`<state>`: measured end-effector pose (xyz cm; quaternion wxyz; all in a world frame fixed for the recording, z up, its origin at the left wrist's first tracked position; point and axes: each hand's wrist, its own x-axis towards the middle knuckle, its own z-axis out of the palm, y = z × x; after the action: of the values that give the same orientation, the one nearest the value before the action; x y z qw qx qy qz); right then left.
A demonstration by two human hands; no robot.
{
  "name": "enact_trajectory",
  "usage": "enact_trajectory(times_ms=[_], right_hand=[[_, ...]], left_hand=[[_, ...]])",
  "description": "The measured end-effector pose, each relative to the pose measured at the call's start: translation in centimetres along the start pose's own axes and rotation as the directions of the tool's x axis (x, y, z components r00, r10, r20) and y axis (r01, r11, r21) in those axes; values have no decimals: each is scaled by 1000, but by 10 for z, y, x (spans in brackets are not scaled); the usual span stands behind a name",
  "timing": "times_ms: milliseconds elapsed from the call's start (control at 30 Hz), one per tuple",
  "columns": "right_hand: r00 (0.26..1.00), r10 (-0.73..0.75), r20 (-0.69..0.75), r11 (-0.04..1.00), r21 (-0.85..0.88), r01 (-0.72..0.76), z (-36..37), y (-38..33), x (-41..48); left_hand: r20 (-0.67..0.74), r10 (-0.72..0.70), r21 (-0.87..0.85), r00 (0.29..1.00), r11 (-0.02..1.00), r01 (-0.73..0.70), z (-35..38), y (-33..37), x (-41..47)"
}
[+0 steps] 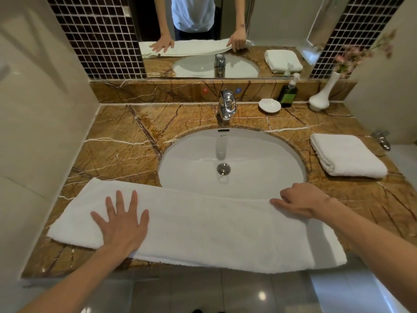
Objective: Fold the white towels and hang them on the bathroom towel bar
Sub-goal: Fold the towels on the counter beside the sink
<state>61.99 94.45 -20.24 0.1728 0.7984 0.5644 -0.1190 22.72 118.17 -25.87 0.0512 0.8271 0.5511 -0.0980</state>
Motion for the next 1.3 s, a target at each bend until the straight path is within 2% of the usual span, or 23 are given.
enact_trajectory(times_ms=[100, 267, 433, 600, 700, 800, 933, 1067, 1133, 1200, 1300], right_hand=[[998, 49, -29, 998, 31, -48, 5, 0, -2], [992, 115, -41, 993, 26, -114, 7, 11, -8], [974, 224, 30, 974, 9, -224, 11, 11, -7], [943, 238, -234, 965, -54, -257, 30, -4, -10], [936, 252, -246, 966, 6, -258, 34, -2, -12], [933, 224, -281, 975, 68, -213, 36, -2, -17], [947, 260, -190, 966, 52, -254, 31, 5, -22], [956, 288, -45, 958, 21, -288, 24, 14, -19], [947, 319, -26, 946, -44, -320, 25, 10, -17], [930, 346, -124, 928, -102, -359, 31, 1, -18], [895, 366, -254, 923, -24, -384, 37, -9, -21]], left_hand=[[-44, 118, 3, 992, 993, -118, -5, 19, -6], [-75, 338, -55, 938, 938, -343, -1, 70, -20], [-50, 317, -2, 947, 948, -317, 10, 84, -17], [-54, 335, 10, 941, 942, -335, 9, 85, -20], [-57, 426, 18, 903, 905, -426, 2, 97, -28], [-66, 558, -12, 827, 828, -560, -2, 128, -44], [-14, 690, -28, 724, 723, -690, 6, 169, -71], [32, 694, 45, 719, 718, -695, 16, 177, -77], [39, 694, 58, 718, 716, -695, 17, 177, -77], [49, 693, 56, 720, 718, -694, 18, 178, -77], [48, 690, 47, 722, 721, -692, 17, 179, -76]])
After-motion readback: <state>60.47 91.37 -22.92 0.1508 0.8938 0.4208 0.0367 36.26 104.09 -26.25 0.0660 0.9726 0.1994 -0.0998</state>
